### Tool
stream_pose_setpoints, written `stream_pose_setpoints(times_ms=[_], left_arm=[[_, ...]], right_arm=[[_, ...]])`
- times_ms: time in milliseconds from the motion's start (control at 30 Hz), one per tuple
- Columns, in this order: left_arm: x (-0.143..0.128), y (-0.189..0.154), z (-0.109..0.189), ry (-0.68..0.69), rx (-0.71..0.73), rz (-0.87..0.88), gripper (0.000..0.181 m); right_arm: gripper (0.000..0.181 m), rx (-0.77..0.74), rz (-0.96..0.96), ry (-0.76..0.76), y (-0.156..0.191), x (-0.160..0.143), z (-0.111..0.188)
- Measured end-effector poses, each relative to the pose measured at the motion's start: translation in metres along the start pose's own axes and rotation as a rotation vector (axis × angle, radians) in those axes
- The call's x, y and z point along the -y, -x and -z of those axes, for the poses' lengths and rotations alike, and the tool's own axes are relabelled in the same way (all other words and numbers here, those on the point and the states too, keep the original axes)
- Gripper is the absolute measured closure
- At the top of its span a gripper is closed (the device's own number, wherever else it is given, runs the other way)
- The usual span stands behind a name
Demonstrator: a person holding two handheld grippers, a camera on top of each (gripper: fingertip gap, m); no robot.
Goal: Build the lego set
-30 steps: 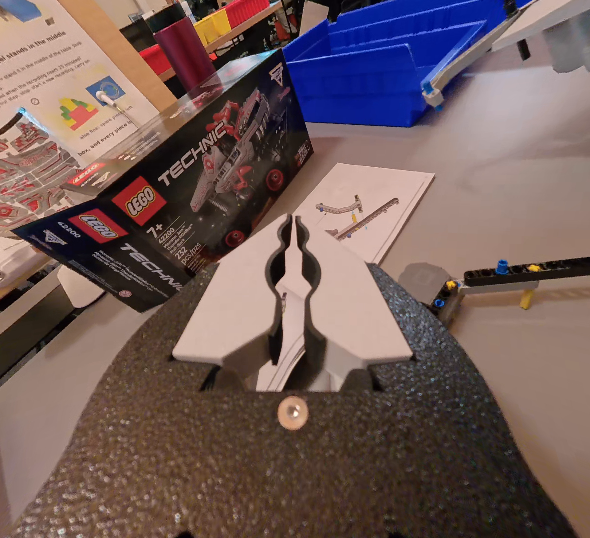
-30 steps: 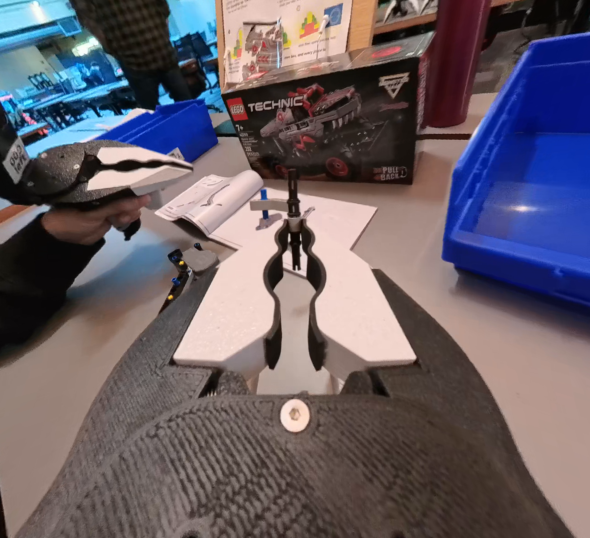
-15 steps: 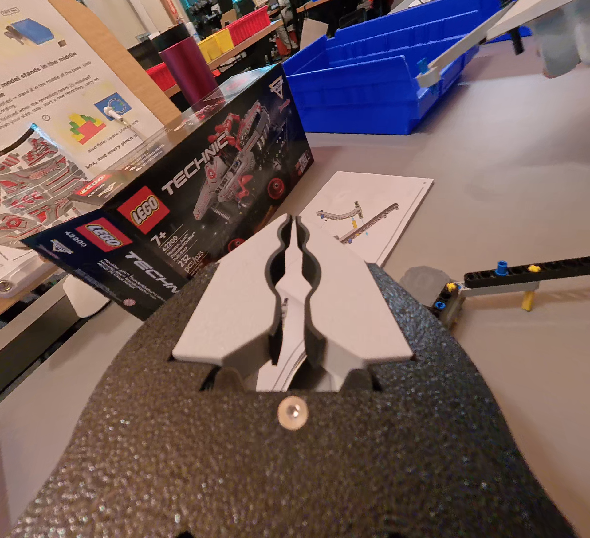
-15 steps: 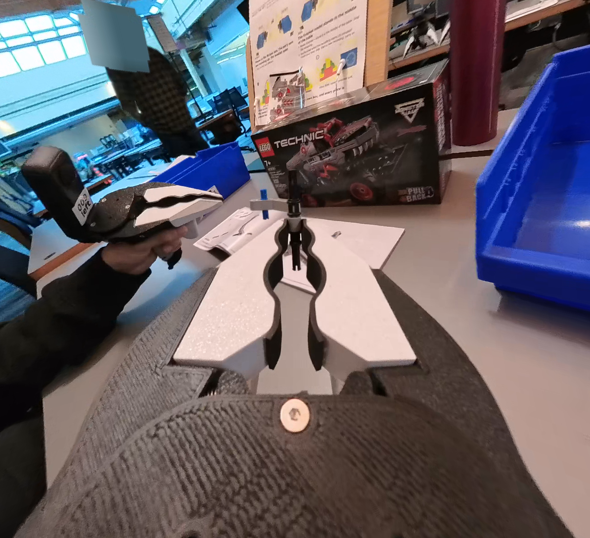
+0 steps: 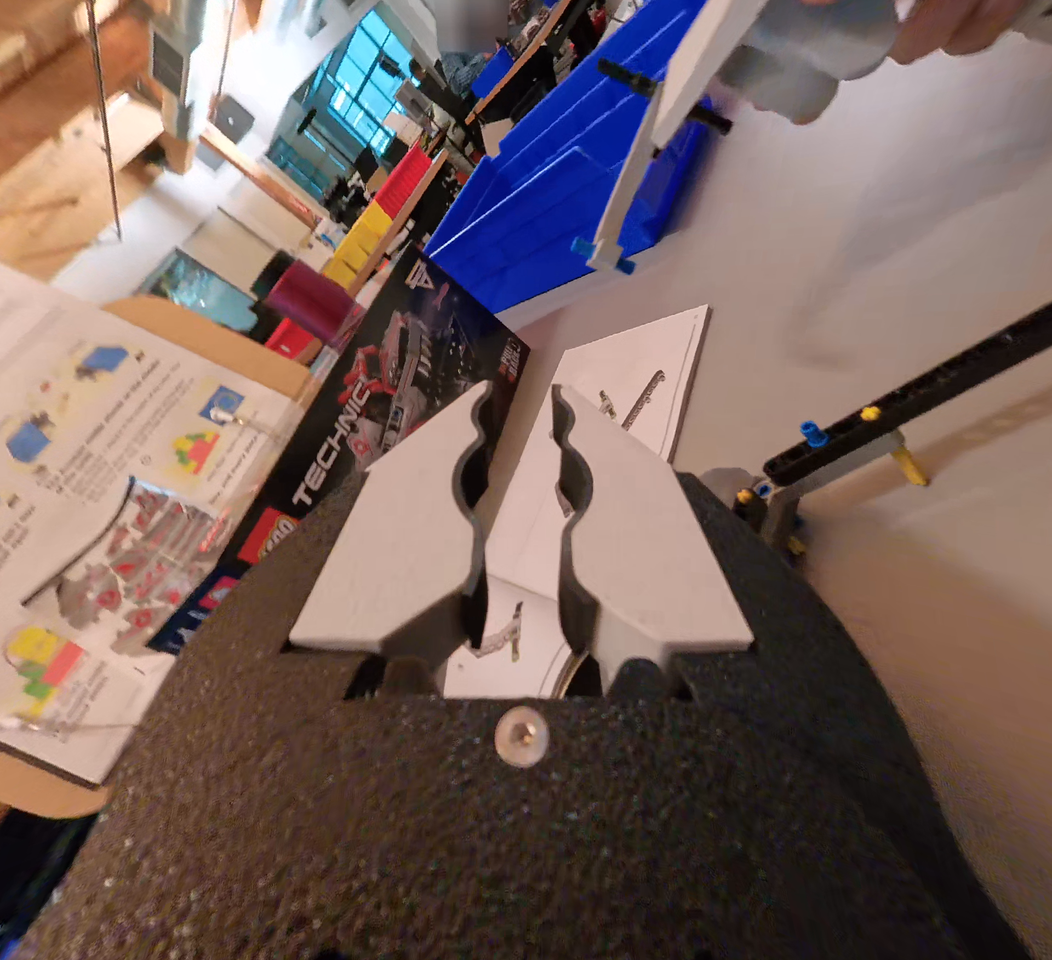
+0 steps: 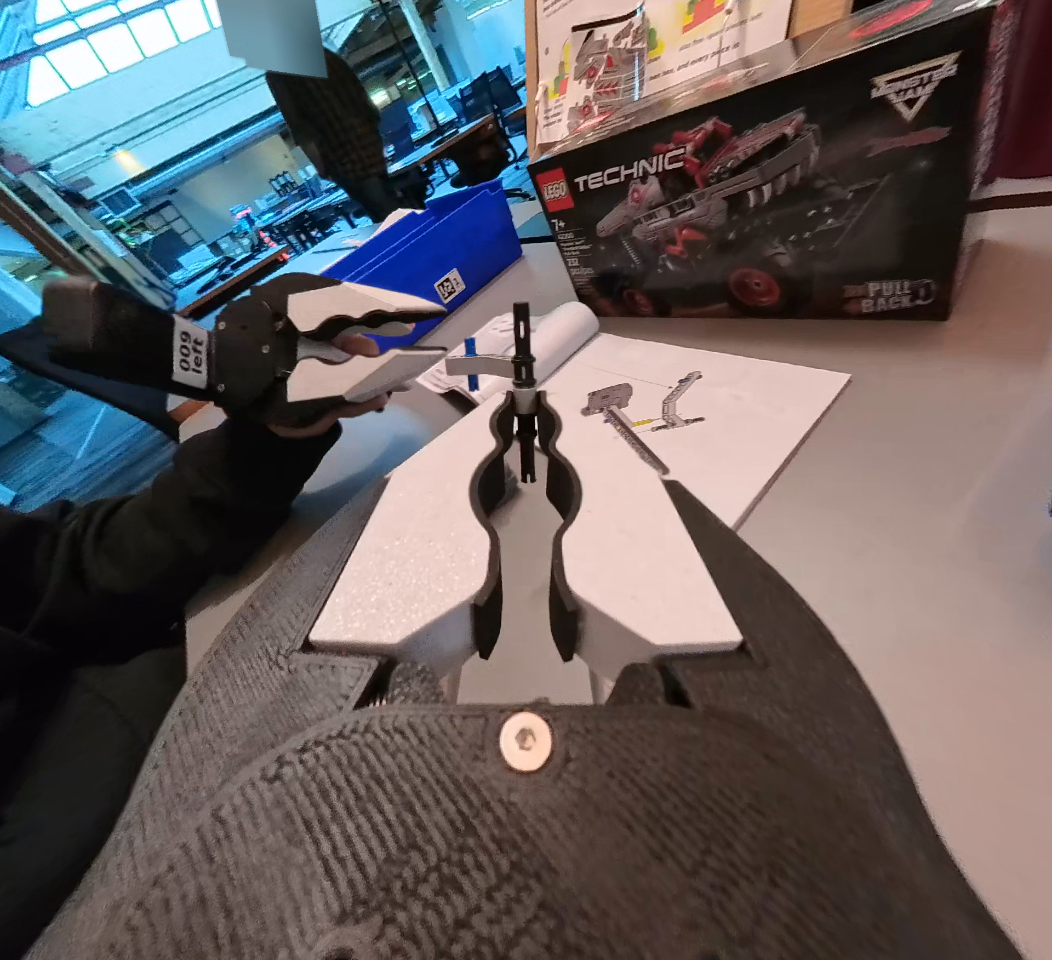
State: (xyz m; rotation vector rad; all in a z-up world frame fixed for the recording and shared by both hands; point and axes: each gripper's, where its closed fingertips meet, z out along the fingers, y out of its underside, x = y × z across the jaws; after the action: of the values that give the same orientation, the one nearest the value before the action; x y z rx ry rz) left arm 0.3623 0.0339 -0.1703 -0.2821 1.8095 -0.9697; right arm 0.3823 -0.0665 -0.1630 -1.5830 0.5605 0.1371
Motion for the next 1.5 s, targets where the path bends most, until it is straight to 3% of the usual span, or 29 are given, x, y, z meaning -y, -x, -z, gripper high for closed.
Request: stream_pose_setpoints(times_ms=[233,1200,1500], left_arm=[[0.000,-0.006,-0.002,0.038,0.038,-0.213,0.166],[-0.007,0.000,-0.002,0.059,0.056,-0.158,0.173],[-0.006,-0.007,-0.004,0.052,0.025,-0.145,0.170]], right_arm=[[0.177,0.037,0.000,0.038,0.005,-0.007,0.000],[0.177,0.011,0.074,0.042,0.006,-0.005,-0.001],[0.177,0.073,0.047,0.021,0.015,-0.004,-0.005]])
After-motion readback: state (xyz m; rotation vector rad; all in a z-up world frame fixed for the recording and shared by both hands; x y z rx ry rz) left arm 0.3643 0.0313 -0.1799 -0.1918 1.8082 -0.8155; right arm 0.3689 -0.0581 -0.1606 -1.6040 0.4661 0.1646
